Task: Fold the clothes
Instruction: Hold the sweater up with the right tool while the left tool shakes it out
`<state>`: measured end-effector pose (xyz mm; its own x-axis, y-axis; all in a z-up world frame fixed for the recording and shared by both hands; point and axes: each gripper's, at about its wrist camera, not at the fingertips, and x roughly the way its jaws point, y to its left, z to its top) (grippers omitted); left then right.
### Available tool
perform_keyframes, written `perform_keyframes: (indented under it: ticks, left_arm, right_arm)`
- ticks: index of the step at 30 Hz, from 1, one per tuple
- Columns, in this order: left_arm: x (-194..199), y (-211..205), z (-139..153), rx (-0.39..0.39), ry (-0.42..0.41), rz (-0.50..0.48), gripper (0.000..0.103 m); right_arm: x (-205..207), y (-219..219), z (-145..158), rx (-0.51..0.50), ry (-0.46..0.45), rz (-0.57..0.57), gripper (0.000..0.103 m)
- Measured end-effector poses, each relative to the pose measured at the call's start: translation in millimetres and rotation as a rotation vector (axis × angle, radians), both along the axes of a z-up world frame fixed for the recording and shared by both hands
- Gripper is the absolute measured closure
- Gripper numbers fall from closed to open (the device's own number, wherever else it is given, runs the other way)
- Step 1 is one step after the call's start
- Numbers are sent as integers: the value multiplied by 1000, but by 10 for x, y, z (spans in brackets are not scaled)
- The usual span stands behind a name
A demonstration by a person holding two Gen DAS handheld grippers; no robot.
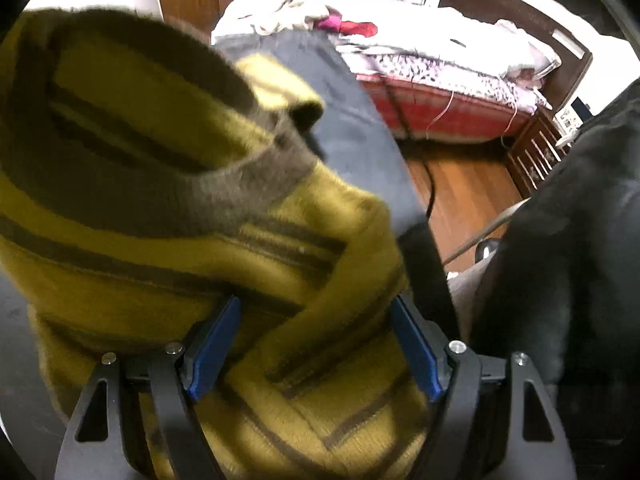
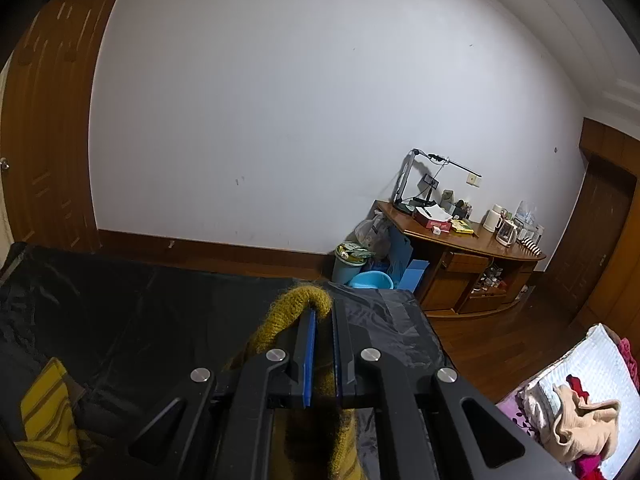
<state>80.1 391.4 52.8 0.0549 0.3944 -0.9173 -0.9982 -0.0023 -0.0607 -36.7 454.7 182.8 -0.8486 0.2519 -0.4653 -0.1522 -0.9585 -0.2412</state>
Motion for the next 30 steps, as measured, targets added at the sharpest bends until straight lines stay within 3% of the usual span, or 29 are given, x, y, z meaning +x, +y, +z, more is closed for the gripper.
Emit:
perform_keyframes:
  ticks: [6, 8, 11, 16, 21, 26, 30]
  left_arm:
    - [99, 91, -162, -98, -24, -6, 35]
    - [76, 51, -107, -102, -78, 55, 60]
    - [52, -100, -22, -92, -129, 142, 75]
    - [276, -333, 124, -92, -102, 154, 83]
    - [441, -372, 219, -81, 1, 274, 87]
    - [334, -803, 791, 136, 51, 623, 90]
    - [217, -1481, 1525, 364, 151, 954, 91]
  right_arm:
    - [183, 172, 19, -6, 14, -13, 95]
    - [268, 246, 28, -9, 23, -29, 95]
    - [422, 426, 64, -23, 52, -76, 95]
    - [626, 763, 97, -69, 79, -149, 95]
    - [763, 817, 92, -74, 89, -136, 95]
    - [949, 836, 206, -53, 146, -133, 95]
    - [1136, 1015, 349, -92, 206, -174, 95]
